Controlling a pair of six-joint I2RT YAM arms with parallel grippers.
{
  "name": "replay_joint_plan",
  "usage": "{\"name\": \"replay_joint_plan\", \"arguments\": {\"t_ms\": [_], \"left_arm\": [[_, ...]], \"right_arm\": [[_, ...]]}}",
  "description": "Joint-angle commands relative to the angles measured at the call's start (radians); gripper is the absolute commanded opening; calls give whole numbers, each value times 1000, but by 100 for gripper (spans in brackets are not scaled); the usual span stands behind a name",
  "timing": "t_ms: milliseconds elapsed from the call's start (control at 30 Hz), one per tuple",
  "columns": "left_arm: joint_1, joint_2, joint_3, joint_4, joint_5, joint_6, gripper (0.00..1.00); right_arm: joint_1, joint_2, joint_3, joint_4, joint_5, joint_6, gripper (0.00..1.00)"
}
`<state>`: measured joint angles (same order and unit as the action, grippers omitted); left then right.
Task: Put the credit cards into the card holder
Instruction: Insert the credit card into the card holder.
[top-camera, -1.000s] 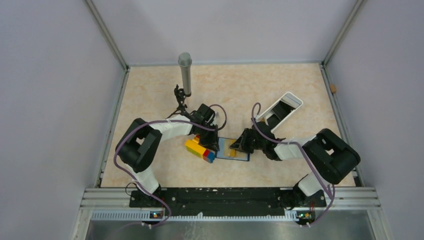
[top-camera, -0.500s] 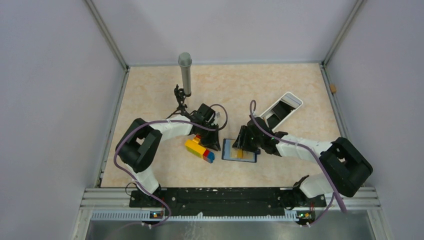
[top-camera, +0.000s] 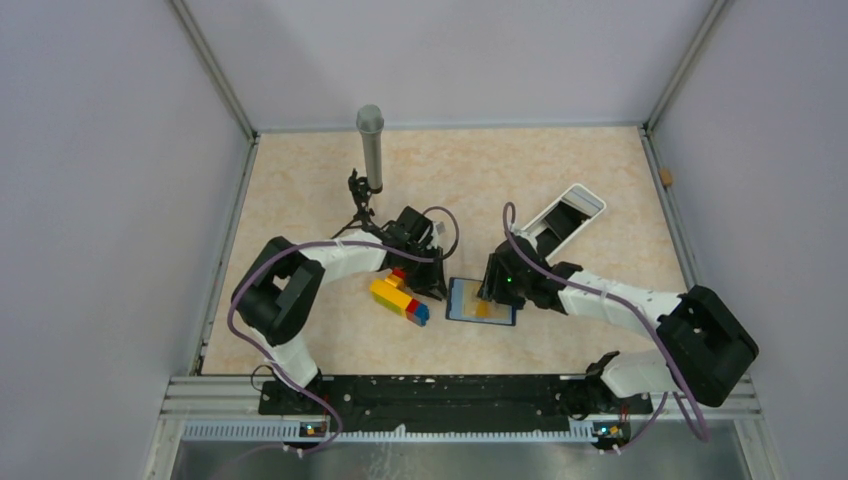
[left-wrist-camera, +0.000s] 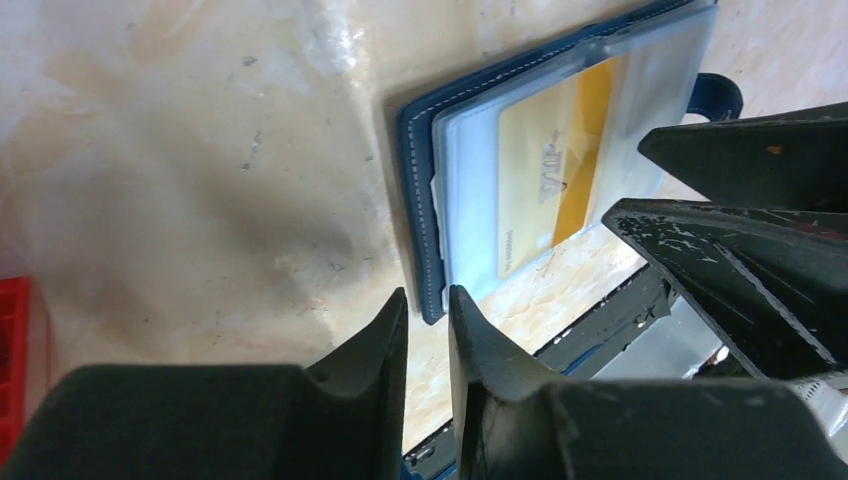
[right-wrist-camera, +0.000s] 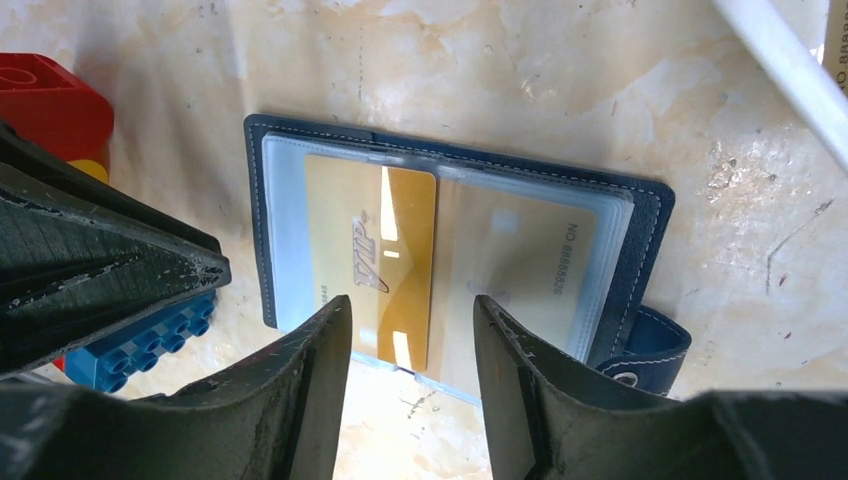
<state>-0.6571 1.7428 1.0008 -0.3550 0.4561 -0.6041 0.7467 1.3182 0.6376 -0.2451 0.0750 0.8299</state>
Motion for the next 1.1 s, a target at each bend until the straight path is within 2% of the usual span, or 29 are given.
{"name": "replay_joint_plan", "arguments": {"t_ms": [0,267,600,1067], "left_arm": [[-14,-35,7,62,38,-27,22],[-38,-11,-8,96,50,-54,23],[-43,4,-17,105,45,-63,22],[-48,-14,-29,133,56,-87,22]], "right_arm": [[14,-13,13,23,-18,-1,46],[21,60,17,56,-59,18,35],[41,83,30,84,-64,31,34],[84,112,77,166,-80,43,28]]}}
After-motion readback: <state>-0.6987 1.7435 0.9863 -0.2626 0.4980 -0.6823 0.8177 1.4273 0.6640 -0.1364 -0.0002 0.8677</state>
